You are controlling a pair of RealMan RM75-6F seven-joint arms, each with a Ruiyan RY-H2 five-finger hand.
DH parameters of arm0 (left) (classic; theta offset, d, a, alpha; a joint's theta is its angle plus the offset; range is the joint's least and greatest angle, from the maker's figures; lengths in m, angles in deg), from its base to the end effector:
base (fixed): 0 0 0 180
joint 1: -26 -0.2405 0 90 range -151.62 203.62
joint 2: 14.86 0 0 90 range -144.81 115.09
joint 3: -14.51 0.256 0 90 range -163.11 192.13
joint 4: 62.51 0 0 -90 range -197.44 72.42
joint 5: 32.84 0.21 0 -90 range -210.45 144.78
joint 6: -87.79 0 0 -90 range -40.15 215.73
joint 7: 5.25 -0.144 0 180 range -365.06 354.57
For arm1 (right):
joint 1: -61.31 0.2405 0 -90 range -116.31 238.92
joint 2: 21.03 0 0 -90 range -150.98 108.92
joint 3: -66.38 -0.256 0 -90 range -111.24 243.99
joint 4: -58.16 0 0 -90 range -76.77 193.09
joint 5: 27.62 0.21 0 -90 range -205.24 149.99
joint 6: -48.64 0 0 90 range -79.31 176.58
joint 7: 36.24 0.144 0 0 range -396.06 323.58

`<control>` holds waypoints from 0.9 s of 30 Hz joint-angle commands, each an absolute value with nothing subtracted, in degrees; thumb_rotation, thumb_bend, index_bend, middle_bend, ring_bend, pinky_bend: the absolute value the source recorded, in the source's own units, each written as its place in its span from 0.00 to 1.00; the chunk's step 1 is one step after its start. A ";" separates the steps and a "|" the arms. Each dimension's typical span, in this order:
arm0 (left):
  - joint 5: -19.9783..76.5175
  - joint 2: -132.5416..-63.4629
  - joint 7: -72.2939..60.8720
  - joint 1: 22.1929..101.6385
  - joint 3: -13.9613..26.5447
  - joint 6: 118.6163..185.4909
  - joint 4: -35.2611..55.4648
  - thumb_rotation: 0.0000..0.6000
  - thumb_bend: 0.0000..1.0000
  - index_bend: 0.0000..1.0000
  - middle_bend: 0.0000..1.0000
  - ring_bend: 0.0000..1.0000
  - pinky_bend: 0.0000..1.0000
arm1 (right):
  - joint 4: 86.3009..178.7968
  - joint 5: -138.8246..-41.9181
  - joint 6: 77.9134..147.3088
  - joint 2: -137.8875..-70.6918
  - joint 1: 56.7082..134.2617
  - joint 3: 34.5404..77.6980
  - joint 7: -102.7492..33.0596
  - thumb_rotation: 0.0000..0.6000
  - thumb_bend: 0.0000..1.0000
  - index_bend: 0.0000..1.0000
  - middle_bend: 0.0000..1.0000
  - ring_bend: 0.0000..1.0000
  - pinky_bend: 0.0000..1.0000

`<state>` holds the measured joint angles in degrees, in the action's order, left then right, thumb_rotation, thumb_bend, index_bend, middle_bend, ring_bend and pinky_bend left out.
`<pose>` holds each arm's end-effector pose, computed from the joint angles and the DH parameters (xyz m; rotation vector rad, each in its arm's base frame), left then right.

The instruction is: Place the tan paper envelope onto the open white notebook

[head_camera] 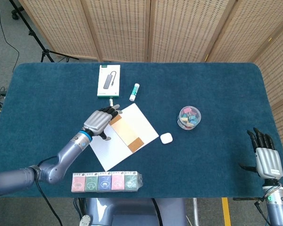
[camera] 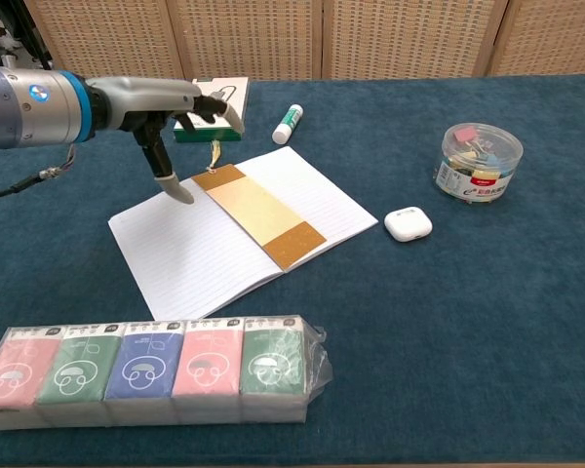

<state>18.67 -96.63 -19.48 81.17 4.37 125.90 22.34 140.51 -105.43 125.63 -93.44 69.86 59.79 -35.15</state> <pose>-0.1147 0.3825 -0.0076 -2.0310 -1.1095 -0.7986 -0.3406 -0.2164 0.1277 1.3163 -0.9884 0.8402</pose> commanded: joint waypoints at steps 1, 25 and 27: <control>23.59 -93.22 -13.63 80.15 5.56 118.91 19.63 1.00 0.11 0.21 0.03 0.11 0.17 | 140.38 -105.28 125.46 -93.56 69.93 59.78 -35.23 1.00 0.00 0.00 0.00 0.00 0.00; 23.12 -97.62 -14.82 83.44 9.10 117.48 13.46 1.00 0.12 0.25 0.06 0.11 0.17 | 140.06 -104.85 125.28 -93.66 69.95 59.62 -35.09 1.00 0.00 0.00 0.00 0.00 0.00; 23.00 -98.01 -15.20 83.84 9.33 117.42 13.24 1.00 0.12 0.25 0.06 0.11 0.17 | 140.03 -104.75 125.22 -93.66 69.96 59.58 -35.08 1.00 0.00 0.00 0.00 0.00 0.00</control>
<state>23.08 -97.88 -15.06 83.69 9.23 117.46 13.34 140.03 -104.75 125.23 -93.66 69.96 59.59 -35.08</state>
